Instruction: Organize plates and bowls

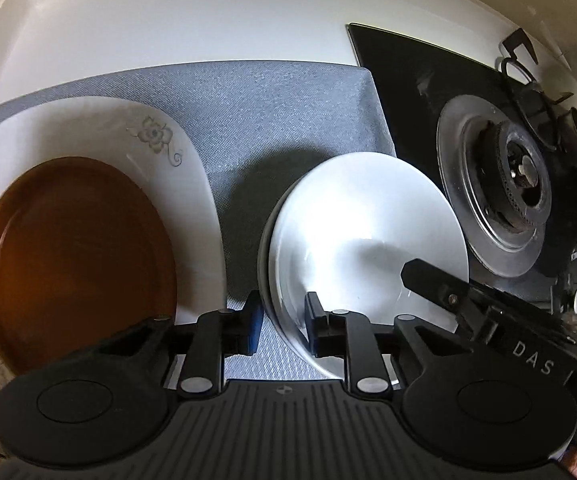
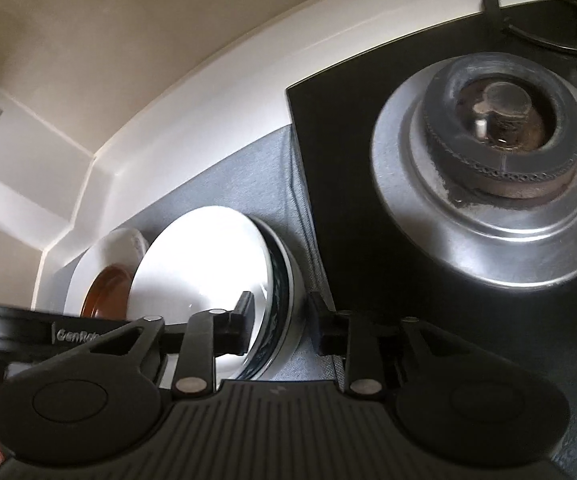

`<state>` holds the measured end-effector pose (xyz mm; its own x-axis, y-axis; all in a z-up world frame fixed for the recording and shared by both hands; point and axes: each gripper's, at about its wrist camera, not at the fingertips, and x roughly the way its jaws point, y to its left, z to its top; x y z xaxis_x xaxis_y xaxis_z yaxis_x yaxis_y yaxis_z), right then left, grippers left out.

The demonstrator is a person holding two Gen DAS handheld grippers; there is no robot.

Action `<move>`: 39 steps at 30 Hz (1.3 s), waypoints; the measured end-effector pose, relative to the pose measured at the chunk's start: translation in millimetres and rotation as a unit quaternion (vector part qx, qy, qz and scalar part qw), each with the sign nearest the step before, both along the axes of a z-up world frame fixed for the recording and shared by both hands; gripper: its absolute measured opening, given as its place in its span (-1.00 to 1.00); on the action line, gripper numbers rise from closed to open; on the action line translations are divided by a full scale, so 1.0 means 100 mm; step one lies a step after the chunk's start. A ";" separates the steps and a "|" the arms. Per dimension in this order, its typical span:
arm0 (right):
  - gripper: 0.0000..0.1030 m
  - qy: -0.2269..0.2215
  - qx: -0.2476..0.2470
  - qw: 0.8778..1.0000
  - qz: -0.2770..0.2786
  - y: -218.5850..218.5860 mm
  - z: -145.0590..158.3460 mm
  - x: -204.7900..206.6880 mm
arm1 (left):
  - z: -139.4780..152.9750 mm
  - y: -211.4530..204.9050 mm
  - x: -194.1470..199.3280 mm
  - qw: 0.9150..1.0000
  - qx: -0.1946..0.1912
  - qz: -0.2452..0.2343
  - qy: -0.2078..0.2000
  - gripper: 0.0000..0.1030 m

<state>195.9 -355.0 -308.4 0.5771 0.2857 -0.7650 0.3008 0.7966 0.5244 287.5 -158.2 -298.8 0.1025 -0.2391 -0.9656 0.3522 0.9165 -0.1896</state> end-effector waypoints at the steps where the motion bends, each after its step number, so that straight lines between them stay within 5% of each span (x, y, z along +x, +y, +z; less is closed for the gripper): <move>1: -0.43 -0.003 0.014 1.000 0.004 -0.01 0.01 -0.03 | 0.04 0.01 -0.03 1.000 0.008 0.000 -0.007 -0.52; 11: -0.42 -0.061 0.007 0.998 0.032 0.32 0.65 -0.28 | 0.72 0.50 -0.33 0.998 -0.024 0.023 -0.050 -0.52; 17: -0.42 -0.087 -0.001 0.989 0.121 0.92 0.95 -0.09 | 1.06 1.21 -0.47 0.994 -0.013 0.088 -0.056 -0.51; 29: -0.42 -0.093 0.031 0.954 0.283 2.40 1.31 0.21 | 1.58 2.58 -0.94 0.970 0.052 0.204 -0.125 -0.50; 39: -0.42 -0.096 0.027 0.926 0.365 3.30 1.57 0.24 | 1.82 3.46 -1.30 0.953 0.061 0.260 -0.141 -0.49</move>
